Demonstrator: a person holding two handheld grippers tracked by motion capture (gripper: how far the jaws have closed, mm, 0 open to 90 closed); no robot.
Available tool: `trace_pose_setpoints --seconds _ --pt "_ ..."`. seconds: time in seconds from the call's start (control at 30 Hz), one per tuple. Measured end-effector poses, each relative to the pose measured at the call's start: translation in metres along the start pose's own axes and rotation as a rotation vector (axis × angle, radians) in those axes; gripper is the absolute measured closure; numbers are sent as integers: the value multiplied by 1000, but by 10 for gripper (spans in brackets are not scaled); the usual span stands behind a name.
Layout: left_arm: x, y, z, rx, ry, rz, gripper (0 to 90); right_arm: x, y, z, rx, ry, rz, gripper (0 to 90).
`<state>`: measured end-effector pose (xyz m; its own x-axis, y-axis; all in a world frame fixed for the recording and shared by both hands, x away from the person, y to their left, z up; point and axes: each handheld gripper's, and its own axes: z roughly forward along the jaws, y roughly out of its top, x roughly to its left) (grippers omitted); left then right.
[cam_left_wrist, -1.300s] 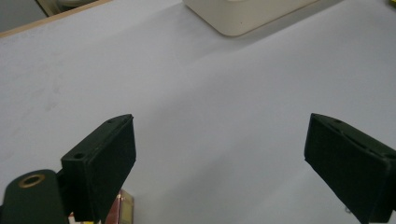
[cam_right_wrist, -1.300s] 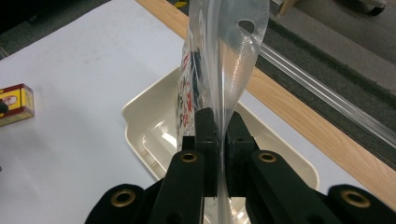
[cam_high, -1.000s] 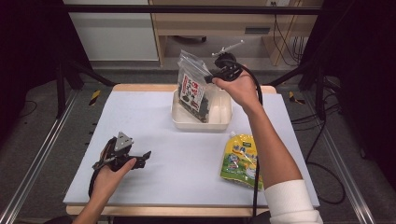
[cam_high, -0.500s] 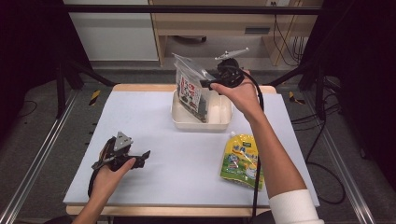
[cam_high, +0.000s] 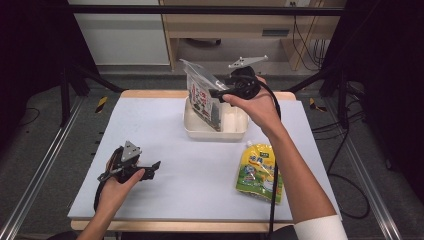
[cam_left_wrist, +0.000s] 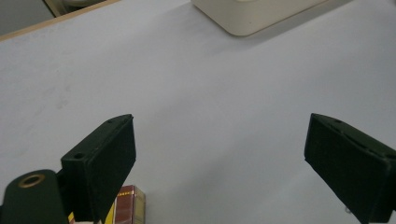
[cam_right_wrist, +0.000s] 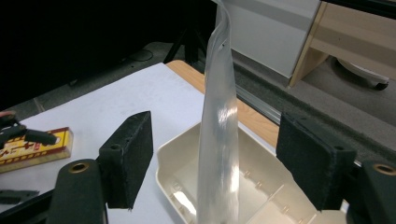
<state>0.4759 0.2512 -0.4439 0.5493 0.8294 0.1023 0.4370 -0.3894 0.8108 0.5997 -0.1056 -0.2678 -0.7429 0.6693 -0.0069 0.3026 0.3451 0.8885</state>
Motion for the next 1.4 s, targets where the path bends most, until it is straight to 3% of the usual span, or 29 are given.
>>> trace_pose_setpoints --seconds 0.4,0.73,1.07,1.1,1.27,1.4 --pt "0 -1 1 5 5 0 88 2 -25 -39 -87 -14 20 247" --pt "0 -1 1 9 9 -1 88 -17 -63 -60 -97 -65 77 238" --pt "-1 -2 2 11 10 -3 88 -35 -103 -78 -80 -145 140 183" --pt "-1 -2 2 11 10 -2 88 -38 -111 -81 -72 -172 143 180" --pt "-1 -2 2 13 11 -1 88 -43 -128 -85 -70 -209 158 196" --pt "-1 -2 2 12 12 -6 88 -48 -148 -88 -57 -266 168 228"
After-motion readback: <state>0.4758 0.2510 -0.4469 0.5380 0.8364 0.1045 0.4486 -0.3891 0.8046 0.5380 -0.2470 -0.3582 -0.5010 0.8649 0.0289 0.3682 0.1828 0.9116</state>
